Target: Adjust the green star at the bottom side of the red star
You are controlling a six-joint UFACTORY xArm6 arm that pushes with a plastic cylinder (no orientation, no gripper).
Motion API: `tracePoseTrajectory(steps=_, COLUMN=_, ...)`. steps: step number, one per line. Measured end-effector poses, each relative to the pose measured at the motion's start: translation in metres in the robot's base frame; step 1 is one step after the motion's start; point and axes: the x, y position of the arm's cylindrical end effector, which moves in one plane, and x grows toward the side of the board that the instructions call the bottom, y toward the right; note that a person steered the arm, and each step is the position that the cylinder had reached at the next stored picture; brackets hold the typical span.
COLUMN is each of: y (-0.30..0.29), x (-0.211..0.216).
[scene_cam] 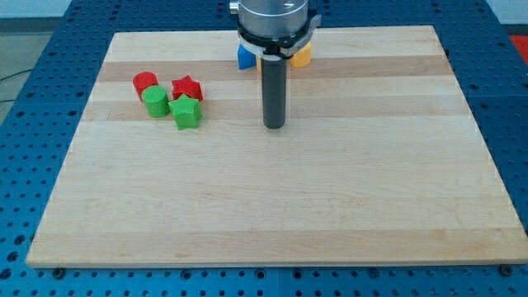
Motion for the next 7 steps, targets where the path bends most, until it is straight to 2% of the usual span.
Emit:
tracePoseTrajectory(steps=1, y=-0.006, x=0.000)
tracePoseTrajectory(steps=3, y=-0.096, x=-0.001)
tracePoseTrajectory(steps=4, y=-0.107, x=-0.001)
tracePoseTrajectory(steps=7, y=-0.091, x=-0.006)
